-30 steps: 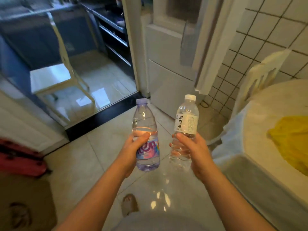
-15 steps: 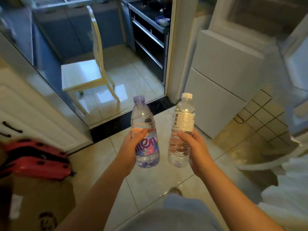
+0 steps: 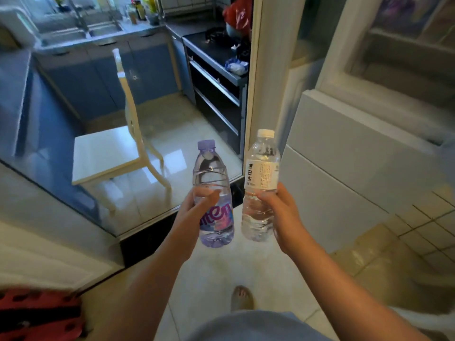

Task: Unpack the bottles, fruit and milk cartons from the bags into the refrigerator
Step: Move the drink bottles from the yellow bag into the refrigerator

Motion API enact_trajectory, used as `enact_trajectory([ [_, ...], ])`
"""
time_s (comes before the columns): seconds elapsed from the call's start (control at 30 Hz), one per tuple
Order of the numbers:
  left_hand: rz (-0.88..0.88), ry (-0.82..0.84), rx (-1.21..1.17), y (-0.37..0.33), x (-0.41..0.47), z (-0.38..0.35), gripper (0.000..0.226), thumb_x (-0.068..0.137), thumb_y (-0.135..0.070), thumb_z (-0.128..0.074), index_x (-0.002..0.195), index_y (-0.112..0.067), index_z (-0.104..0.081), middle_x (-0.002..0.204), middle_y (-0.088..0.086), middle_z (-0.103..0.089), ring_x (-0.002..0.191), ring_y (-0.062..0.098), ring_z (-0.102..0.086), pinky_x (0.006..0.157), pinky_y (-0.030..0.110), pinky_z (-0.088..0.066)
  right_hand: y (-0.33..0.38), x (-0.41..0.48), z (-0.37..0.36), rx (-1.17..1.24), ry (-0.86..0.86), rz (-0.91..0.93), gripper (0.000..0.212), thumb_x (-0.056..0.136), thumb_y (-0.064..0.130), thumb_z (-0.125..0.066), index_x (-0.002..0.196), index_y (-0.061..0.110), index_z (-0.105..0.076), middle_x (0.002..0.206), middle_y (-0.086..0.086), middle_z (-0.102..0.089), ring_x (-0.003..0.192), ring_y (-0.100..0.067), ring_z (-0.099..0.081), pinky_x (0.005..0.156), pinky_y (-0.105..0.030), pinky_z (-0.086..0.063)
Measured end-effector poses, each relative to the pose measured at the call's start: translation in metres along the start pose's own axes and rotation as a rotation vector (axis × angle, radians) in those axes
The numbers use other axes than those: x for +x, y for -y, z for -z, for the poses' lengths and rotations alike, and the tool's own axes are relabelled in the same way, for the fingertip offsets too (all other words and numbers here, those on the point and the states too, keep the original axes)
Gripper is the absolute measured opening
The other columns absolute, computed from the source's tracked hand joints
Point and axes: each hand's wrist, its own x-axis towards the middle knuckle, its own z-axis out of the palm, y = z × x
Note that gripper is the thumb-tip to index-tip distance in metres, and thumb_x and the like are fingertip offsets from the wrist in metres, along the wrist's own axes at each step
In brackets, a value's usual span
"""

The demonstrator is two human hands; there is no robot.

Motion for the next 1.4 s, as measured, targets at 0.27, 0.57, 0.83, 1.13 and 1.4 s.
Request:
enact_trajectory([
  [0.27, -0.104, 0.193, 0.002, -0.062, 0.132, -0.071, 0.067, 0.072, -0.039, -0.076, 0.126, -0.006, -0.055, 0.111, 0.012, -0.071, 0.097, 0.027, -0.073, 0.072, 0.033, -0.059, 0.062, 0.108, 0.037, -0.050, -0.145, 0.160, 0.056, 0.074, 0.029, -0.063, 0.130, 0.023, -0.056, 0.119, 0.002, -0.069, 0.106, -0.014, -0.068, 0.084, -0.029, -0.054],
  [0.57, -0.152, 0.517, 0.040, -0.111, 0.248, -0.193, 0.060, 0.073, -0.036, -0.077, 0.128, -0.023, -0.056, 0.112, 0.004, -0.072, 0.103, 0.025, -0.071, 0.079, 0.037, -0.060, 0.121, 0.179, 0.109, -0.087, -0.486, 0.325, 0.040, 0.093, 0.003, -0.061, 0.123, 0.027, -0.052, 0.109, 0.013, -0.065, 0.089, 0.007, -0.066, 0.067, -0.012, -0.052],
  [0.83, -0.257, 0.785, 0.049, -0.156, 0.330, -0.312, 0.037, 0.082, -0.016, -0.069, 0.117, -0.024, -0.057, 0.094, -0.010, -0.073, 0.085, 0.000, -0.071, 0.066, 0.015, -0.054, 0.178, 0.233, 0.176, -0.137, -0.718, 0.444, 0.050, 0.081, 0.028, -0.070, 0.127, 0.032, -0.051, 0.114, 0.012, -0.069, 0.107, -0.009, -0.067, 0.083, -0.026, -0.058],
  [1.13, -0.414, 1.145, 0.122, -0.209, 0.397, -0.428, 0.055, 0.091, -0.001, -0.066, 0.126, -0.035, -0.040, 0.118, -0.012, -0.061, 0.101, -0.007, -0.064, 0.079, 0.017, -0.055, 0.243, 0.277, 0.252, -0.236, -0.943, 0.581, 0.053, 0.075, 0.014, -0.060, 0.127, 0.022, -0.050, 0.117, 0.001, -0.065, 0.103, -0.005, -0.066, 0.078, -0.019, -0.053],
  [1.4, -0.726, 1.108, 0.136, -0.242, 0.405, -0.540, 0.068, 0.080, -0.010, -0.081, 0.123, -0.043, -0.039, 0.127, -0.018, -0.058, 0.117, -0.007, -0.057, 0.100, 0.017, -0.046, 0.289, 0.292, 0.330, -0.272, -1.216, 0.658, 0.053, 0.082, -0.001, -0.075, 0.127, 0.017, -0.052, 0.115, 0.003, -0.068, 0.104, -0.003, -0.066, 0.086, -0.023, -0.053],
])
